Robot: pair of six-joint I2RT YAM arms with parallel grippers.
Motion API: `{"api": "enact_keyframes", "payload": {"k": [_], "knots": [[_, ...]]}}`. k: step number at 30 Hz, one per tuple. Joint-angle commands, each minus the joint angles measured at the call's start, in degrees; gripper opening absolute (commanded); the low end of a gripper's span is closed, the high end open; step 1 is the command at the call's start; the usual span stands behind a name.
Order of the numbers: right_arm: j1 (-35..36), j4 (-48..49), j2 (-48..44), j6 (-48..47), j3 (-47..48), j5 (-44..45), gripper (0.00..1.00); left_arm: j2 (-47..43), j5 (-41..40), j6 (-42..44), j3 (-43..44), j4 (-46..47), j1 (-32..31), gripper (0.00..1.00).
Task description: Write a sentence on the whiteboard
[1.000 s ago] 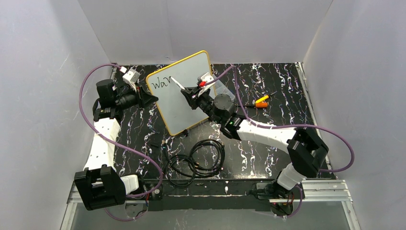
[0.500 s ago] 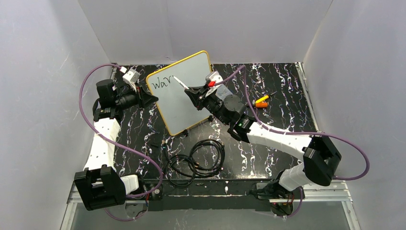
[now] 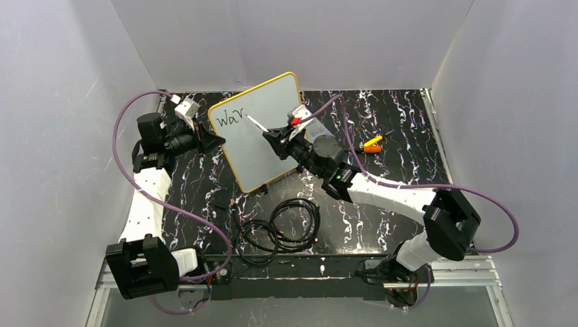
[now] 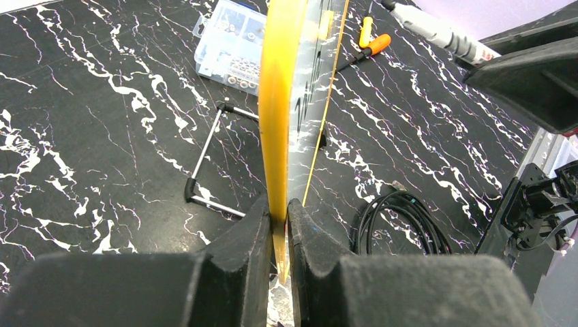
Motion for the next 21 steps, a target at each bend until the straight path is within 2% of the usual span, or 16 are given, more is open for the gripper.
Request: {"api": "enact_keyframes", "payload": {"k": [1, 21], "knots": [[-0.3, 1.5, 1.1, -0.6, 2.1, 1.5, 0.01, -0.7, 0.5, 0.7, -0.2, -4.2, -0.4, 0.00], [-1.3, 3.4, 5.5, -0.9, 5.7, 3.4, 0.01, -0.5, 0.8, 0.7, -0.2, -4.2, -0.5, 0.00]]}}
